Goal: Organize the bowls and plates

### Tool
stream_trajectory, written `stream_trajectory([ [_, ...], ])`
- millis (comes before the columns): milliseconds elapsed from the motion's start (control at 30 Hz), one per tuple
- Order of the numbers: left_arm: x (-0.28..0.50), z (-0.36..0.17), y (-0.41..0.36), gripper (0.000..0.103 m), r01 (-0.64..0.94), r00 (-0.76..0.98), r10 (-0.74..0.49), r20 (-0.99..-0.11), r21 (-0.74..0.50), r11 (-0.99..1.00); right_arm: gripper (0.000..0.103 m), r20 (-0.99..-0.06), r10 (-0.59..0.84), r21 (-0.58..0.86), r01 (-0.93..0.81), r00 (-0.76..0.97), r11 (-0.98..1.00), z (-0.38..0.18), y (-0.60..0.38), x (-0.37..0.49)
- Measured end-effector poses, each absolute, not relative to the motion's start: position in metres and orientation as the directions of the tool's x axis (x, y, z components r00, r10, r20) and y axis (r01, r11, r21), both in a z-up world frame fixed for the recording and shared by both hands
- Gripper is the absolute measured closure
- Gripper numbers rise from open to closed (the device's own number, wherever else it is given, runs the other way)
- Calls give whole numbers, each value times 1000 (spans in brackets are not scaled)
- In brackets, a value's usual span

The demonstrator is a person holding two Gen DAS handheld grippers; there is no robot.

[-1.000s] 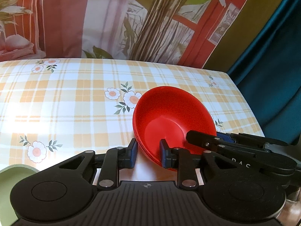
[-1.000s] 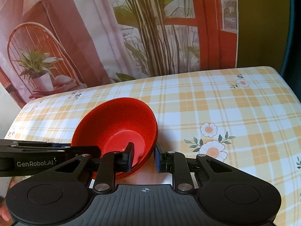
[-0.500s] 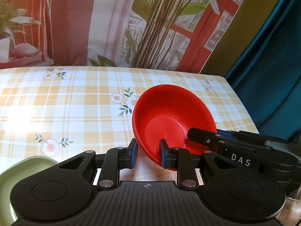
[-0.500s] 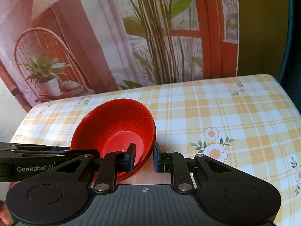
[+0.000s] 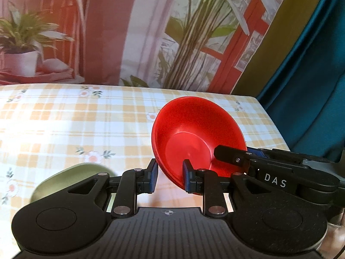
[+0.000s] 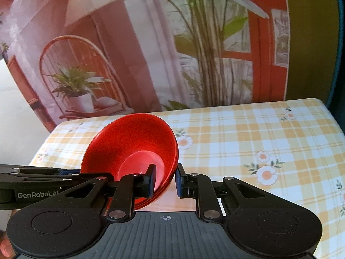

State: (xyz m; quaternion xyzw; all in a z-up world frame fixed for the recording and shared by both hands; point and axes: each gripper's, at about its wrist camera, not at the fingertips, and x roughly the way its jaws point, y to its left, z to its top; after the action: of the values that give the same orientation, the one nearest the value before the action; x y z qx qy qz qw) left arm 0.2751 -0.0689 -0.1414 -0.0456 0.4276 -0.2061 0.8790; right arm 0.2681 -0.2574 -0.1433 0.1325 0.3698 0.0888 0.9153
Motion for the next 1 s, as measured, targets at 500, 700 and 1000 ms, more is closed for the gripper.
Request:
stream_trajectory([
  [500,248,-139,1,77,226,574,-341,-745,-257,940,86,-657,337,315,-160,674,935,-143,-184,259],
  [700,241,-148,22,77,194,571,-326,-753,-262,945,86,-672,359,321,-183,648,929,-152,-161,257],
  [1000,232,-160,40,77,162,558,-316,-767,-273,948,86,-696,373,317,-204,613,926,-162,-140,251],
])
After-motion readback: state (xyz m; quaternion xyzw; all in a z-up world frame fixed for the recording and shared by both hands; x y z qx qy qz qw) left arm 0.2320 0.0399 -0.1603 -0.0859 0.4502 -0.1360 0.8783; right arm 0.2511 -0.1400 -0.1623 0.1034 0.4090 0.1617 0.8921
